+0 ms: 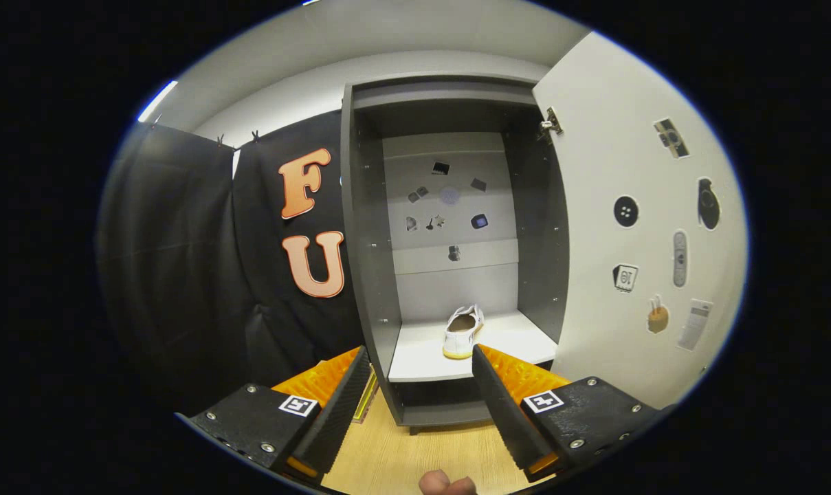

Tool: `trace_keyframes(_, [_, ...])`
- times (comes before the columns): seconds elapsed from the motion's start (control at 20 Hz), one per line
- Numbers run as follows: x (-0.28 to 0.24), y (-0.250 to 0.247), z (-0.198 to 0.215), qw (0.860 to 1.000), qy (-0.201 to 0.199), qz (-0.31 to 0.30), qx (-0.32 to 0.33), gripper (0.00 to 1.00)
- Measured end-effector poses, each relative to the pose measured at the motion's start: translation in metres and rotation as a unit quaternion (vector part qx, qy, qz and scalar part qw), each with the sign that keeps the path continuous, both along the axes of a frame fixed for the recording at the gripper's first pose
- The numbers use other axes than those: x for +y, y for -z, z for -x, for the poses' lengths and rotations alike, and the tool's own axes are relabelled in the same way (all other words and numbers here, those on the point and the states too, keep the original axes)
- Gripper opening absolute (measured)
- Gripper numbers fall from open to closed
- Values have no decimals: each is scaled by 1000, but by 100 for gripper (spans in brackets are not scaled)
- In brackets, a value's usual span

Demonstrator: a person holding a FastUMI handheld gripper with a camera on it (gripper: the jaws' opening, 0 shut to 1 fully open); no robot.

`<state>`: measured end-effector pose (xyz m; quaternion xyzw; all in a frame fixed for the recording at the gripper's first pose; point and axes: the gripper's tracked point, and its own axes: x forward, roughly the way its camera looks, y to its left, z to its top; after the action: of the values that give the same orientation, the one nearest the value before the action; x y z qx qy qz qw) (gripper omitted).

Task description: Open the shoe cabinet door, grab the shoes and put them into the shoe cabinet, then close the shoe cabinet door.

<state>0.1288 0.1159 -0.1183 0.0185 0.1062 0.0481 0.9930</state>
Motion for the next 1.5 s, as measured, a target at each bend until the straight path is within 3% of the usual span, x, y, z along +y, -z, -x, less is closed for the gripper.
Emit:
trace_keyframes(0.7, [-107, -27, 114, 999, 13, -26, -28, 93])
trace_keyframes(1.05, [-194, -29, 138, 998, 53, -18, -30, 94])
trace_keyframes(1.5, [-306, -36, 140, 991, 122, -28, -46, 95])
